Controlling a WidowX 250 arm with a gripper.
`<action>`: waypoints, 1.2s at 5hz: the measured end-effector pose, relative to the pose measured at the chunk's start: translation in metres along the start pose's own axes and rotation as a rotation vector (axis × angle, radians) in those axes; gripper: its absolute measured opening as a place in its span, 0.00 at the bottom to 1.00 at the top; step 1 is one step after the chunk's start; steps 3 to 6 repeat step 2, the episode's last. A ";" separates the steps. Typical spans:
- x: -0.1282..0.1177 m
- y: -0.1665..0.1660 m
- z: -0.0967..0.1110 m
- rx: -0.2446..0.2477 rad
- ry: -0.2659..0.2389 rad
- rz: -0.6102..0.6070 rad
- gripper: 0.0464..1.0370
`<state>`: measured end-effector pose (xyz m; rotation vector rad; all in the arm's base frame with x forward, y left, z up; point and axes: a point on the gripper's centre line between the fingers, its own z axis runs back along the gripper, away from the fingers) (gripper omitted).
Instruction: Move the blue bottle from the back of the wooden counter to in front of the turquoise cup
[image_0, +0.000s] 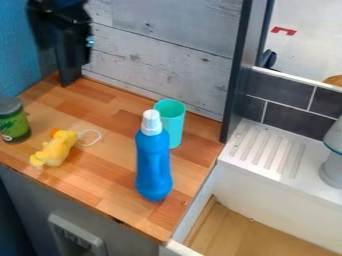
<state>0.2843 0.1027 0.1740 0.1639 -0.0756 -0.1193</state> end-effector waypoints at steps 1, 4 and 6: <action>0.002 0.029 -0.015 0.000 0.031 0.053 0.97; -0.001 0.035 -0.036 -0.028 0.092 0.068 0.97; -0.001 0.035 -0.036 -0.028 0.092 0.068 0.97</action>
